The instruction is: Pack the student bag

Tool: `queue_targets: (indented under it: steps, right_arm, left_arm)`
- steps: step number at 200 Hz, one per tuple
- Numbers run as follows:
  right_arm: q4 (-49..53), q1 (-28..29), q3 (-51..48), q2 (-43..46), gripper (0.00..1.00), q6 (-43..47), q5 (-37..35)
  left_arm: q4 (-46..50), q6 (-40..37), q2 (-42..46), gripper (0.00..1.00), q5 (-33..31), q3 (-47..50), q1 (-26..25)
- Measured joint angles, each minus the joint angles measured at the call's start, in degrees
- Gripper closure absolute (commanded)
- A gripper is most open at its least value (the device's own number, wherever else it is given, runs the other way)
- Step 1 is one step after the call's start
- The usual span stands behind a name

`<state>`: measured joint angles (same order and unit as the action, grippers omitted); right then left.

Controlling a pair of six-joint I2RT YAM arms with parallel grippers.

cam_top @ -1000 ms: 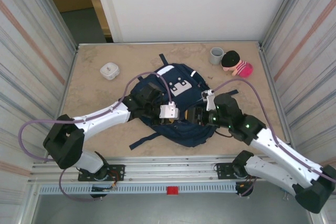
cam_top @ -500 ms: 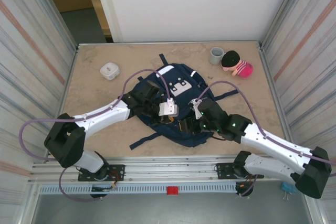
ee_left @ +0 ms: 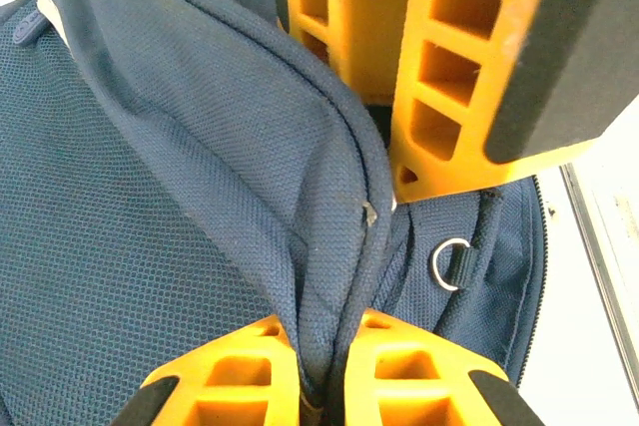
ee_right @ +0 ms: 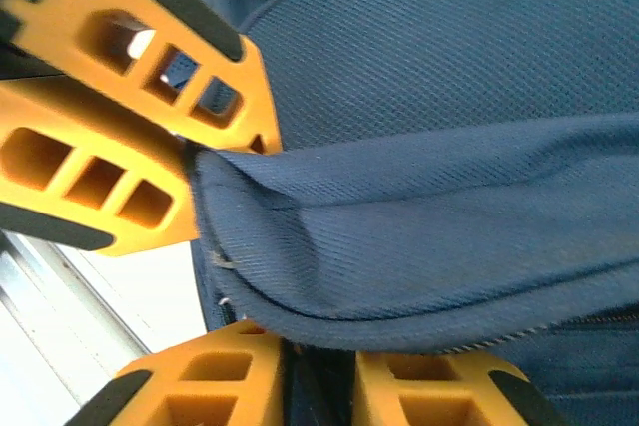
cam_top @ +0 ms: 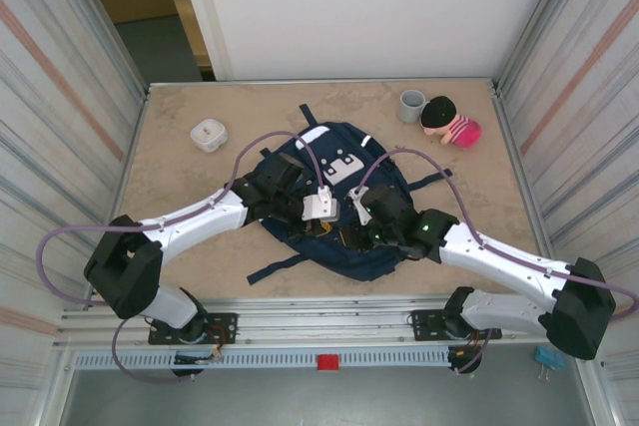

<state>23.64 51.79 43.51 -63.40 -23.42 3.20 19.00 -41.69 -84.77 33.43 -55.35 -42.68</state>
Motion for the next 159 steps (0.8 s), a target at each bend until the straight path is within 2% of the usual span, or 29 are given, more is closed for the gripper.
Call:
queue_targets:
  steps: [13,54,83,118,136,159]
  right_arm:
    - [0.04,0.07,0.22,0.0,0.92,-0.02,0.02]
    - [1.84,-1.05,0.76,1.53,0.98,-1.09,-0.7]
    - [5.42,-6.34,0.59,6.08,1.0,-2.01,-0.61]
    - [6.19,-11.67,-1.27,11.96,1.0,-2.25,3.04]
    - [5.97,-13.35,-2.29,13.46,1.0,-2.8,4.92]
    - [6.64,-14.62,-2.86,13.68,1.0,-3.67,6.47]
  left_arm:
    - [-0.04,0.0,0.0,0.95,-0.22,-0.09,-0.02]
    - [0.79,-0.15,-0.04,0.95,-2.03,-1.27,-0.02]
    - [2.4,-0.68,-0.04,0.95,-3.41,-1.99,1.09]
    - [2.71,-1.18,0.13,0.93,-2.99,-2.91,1.64]
    - [3.1,-1.38,0.24,0.84,-3.02,-2.93,1.75]
    - [4.85,0.81,1.11,0.59,-6.67,-2.32,2.8]
